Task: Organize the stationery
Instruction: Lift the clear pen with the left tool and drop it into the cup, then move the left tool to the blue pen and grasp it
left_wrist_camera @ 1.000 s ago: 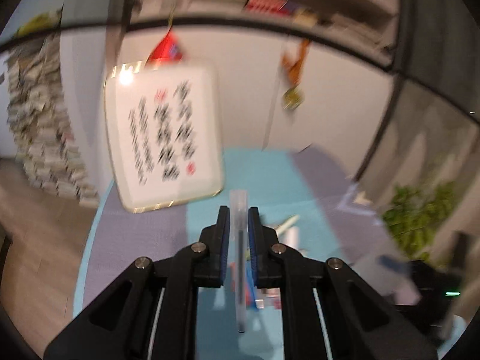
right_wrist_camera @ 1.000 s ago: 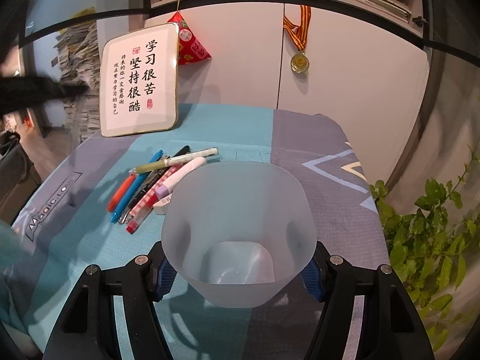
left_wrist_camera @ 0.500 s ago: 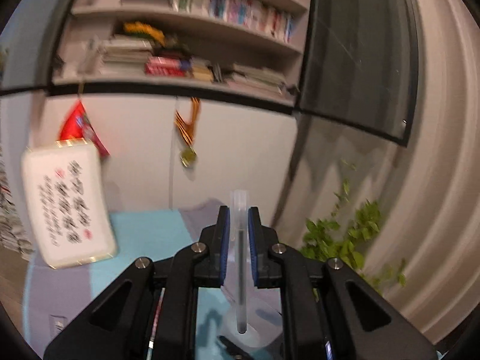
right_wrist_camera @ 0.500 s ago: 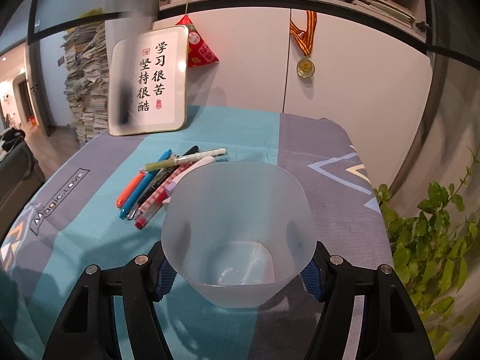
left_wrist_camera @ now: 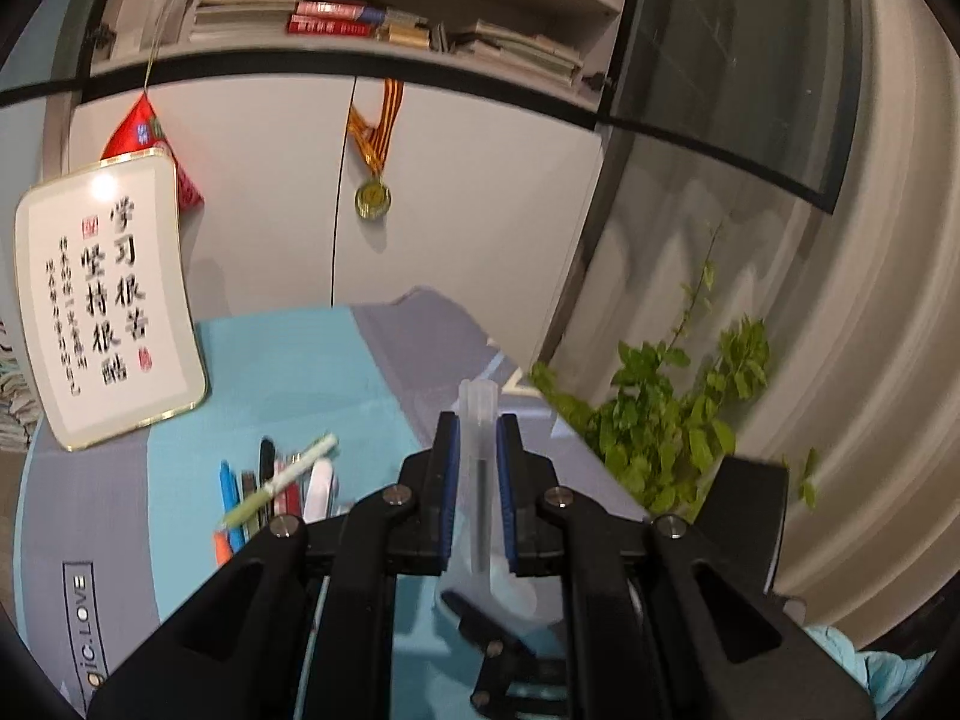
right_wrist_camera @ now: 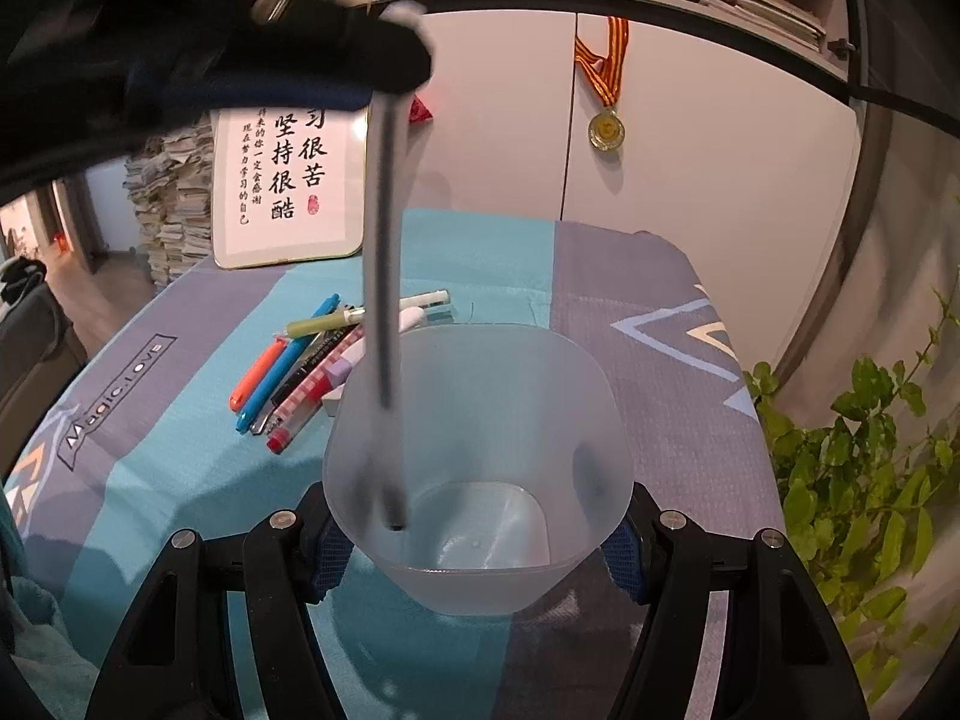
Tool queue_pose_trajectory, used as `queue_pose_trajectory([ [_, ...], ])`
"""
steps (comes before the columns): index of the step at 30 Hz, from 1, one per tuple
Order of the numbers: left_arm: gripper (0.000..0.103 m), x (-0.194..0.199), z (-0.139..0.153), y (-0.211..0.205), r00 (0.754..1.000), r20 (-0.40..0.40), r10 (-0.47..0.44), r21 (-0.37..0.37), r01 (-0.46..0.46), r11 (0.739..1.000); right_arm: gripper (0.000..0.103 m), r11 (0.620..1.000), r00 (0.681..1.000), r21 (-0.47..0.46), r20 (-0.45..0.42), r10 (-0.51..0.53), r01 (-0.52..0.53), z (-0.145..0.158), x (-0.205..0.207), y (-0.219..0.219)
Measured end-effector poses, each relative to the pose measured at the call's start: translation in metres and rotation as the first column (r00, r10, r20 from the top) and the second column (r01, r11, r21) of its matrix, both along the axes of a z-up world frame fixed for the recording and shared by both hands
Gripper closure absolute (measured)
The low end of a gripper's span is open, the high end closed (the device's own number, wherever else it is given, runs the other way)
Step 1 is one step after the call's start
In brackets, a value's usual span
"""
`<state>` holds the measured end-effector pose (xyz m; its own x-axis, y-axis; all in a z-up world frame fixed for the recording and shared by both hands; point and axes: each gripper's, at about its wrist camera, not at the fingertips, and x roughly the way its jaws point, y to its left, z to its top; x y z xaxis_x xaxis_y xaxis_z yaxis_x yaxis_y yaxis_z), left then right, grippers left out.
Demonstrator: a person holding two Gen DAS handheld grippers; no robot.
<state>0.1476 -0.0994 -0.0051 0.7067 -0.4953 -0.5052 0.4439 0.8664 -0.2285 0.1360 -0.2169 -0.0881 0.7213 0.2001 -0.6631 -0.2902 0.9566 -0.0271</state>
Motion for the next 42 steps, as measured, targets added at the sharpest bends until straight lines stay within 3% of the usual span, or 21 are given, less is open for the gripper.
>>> queue_pose_trajectory([
  [4,0.09,-0.001,-0.001,0.008,1.0,-0.019,0.011,0.001,-0.011,1.0,0.033,1.0,1.0,-0.011,0.002,-0.007,0.007,-0.001,-0.001,0.002],
  [8,0.054,-0.007,0.002,0.022,0.999,-0.012,0.036,0.003,-0.035,0.999,0.033,1.0,1.0,-0.005,-0.005,-0.014,0.014,-0.001,0.0,0.0],
  [9,0.05,-0.012,0.004,0.031,0.998,0.013,0.063,0.001,-0.063,0.998,0.034,1.0,1.0,-0.007,-0.005,-0.014,0.014,-0.001,0.0,0.0],
  [13,0.05,-0.019,-0.002,0.067,0.981,0.047,0.19,0.079,-0.193,0.978,0.034,1.0,1.0,-0.018,-0.004,-0.016,0.016,-0.002,0.001,0.002],
  [18,0.052,-0.004,-0.049,0.106,0.947,-0.094,0.306,0.157,-0.289,0.944,0.033,0.999,1.0,-0.023,-0.002,-0.026,0.026,-0.002,0.001,0.003],
  [23,0.053,0.016,-0.088,0.11,0.926,-0.223,0.304,0.165,-0.272,0.948,0.033,0.999,1.0,-0.037,-0.003,-0.031,0.031,-0.002,0.0,0.005],
  [28,0.057,0.029,-0.109,0.104,0.921,-0.246,0.301,0.229,-0.246,0.942,0.033,0.999,0.999,-0.041,-0.004,-0.033,0.033,-0.002,0.0,0.006],
  [31,0.062,0.034,-0.119,0.109,0.905,-0.288,0.313,0.24,-0.248,0.939,0.033,0.998,0.999,-0.046,-0.01,-0.034,0.033,-0.003,0.0,0.006],
  [35,0.062,0.035,-0.119,0.117,0.896,-0.26,0.361,0.27,-0.291,0.918,0.033,0.998,0.998,-0.055,-0.053,-0.043,0.04,-0.013,0.004,0.008],
  [38,0.062,0.034,-0.116,0.125,0.871,-0.193,0.451,0.335,-0.374,0.865,0.033,0.998,0.998,-0.057,-0.049,-0.039,0.036,-0.014,0.003,0.009],
  [40,0.063,0.033,-0.114,0.13,0.854,-0.175,0.49,0.339,-0.415,0.845,0.033,0.997,0.998,-0.067,-0.045,-0.034,0.031,-0.014,0.003,0.011],
  [42,0.063,0.029,-0.109,0.13,0.861,-0.173,0.479,0.313,-0.413,0.855,0.033,0.997,0.999,-0.068,-0.043,-0.031,0.027,-0.014,0.002,0.012],
])
